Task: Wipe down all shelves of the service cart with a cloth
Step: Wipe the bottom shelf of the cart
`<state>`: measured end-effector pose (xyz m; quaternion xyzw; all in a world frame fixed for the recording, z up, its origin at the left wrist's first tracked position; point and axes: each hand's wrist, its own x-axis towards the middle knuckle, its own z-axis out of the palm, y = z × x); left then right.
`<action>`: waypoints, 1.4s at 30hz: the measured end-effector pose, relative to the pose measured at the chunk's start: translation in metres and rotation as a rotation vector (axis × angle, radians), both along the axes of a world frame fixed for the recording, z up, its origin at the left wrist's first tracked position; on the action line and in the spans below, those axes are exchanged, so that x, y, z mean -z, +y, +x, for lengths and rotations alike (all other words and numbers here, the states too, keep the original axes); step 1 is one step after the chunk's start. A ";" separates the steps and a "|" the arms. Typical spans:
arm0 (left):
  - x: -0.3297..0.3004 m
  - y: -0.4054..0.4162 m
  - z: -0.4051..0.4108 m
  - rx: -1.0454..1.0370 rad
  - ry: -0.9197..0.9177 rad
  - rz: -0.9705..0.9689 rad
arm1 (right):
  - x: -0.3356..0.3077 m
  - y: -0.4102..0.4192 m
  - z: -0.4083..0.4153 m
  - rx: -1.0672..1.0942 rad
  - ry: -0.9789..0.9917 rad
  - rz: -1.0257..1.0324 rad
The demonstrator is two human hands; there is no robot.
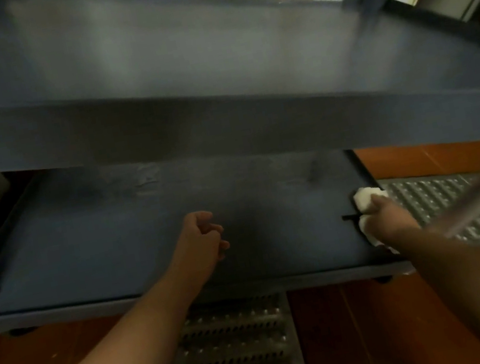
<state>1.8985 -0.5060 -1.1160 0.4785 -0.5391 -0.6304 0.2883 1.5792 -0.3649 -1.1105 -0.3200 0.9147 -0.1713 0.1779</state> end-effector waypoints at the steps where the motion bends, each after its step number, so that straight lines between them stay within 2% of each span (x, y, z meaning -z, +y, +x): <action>1: 0.001 0.001 0.001 0.006 0.001 0.001 | 0.005 0.002 -0.003 0.022 -0.028 -0.030; 6: 0.004 0.001 0.023 -0.015 0.010 -0.005 | 0.021 -0.004 0.030 0.095 -0.139 -0.148; 8: 0.004 -0.004 0.040 -0.041 0.017 -0.001 | 0.027 -0.015 0.060 0.071 -0.121 -0.179; 11: 0.004 -0.009 0.071 -0.068 0.027 0.013 | 0.035 -0.042 0.119 -0.063 -0.009 -0.155; 15: 0.001 -0.017 0.124 -0.138 0.043 0.033 | 0.040 -0.091 0.216 -0.203 -0.051 -0.149; 19: 0.001 -0.033 0.186 -0.288 0.042 0.049 | 0.037 -0.148 0.318 -0.341 -0.038 0.035; 23: 0.005 -0.035 0.254 -0.403 0.014 0.064 | 0.045 -0.199 0.416 -0.461 -0.059 -0.041; 29: 0.016 -0.021 0.342 -0.577 -0.013 0.095 | 0.055 -0.247 0.544 -0.835 -0.107 -0.174; 32: 0.020 -0.011 0.361 -0.583 -0.064 0.086 | 0.055 -0.263 0.550 -0.902 -0.109 -0.155; 36: 0.018 -0.005 0.340 -0.576 -0.065 0.095 | 0.055 -0.247 0.523 -0.906 -0.087 -0.140; 42: 0.003 0.000 0.238 -0.427 0.000 0.072 | 0.064 -0.181 0.398 -0.809 0.009 -0.115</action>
